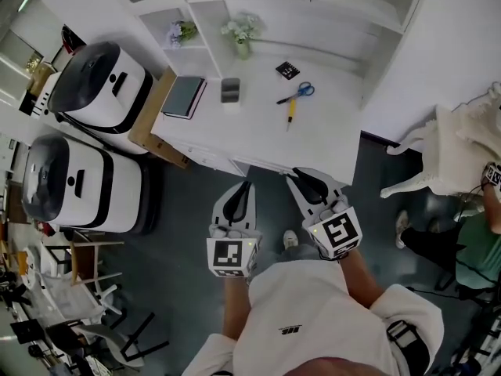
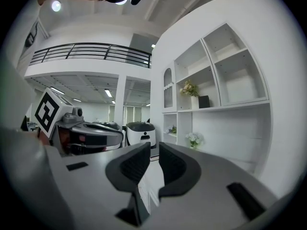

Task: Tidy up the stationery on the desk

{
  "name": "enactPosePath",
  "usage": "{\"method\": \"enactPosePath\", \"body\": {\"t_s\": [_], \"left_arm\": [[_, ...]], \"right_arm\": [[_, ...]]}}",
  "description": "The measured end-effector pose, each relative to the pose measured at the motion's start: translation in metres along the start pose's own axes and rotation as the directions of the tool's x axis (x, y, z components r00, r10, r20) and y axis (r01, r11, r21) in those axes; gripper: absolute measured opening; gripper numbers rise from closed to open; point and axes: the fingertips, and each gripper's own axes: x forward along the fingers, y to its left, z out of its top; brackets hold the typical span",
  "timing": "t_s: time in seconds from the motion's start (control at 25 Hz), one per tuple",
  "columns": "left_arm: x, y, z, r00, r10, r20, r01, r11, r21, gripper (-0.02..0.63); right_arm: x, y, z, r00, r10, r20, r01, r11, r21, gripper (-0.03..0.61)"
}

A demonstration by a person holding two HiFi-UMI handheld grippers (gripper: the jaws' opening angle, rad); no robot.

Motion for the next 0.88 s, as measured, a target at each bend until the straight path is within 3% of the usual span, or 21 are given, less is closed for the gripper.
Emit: {"method": "enactPosePath", "body": {"t_s": [0.56, 0.88], "left_arm": [[0.092, 0.044, -0.016, 0.998, -0.047, -0.04, 0.047, 0.999, -0.003, 0.0], [0.168, 0.085, -0.029, 0.986, -0.145, -0.084, 0.145, 0.989, -0.008, 0.0]], "right_arm": [[0.071, -0.068, -0.02, 0.997, -0.065, -0.031, 0.066, 0.997, 0.028, 0.041], [0.134, -0.113, -0.037, 0.985, -0.148, -0.084, 0.153, 0.987, 0.056, 0.041]]}}
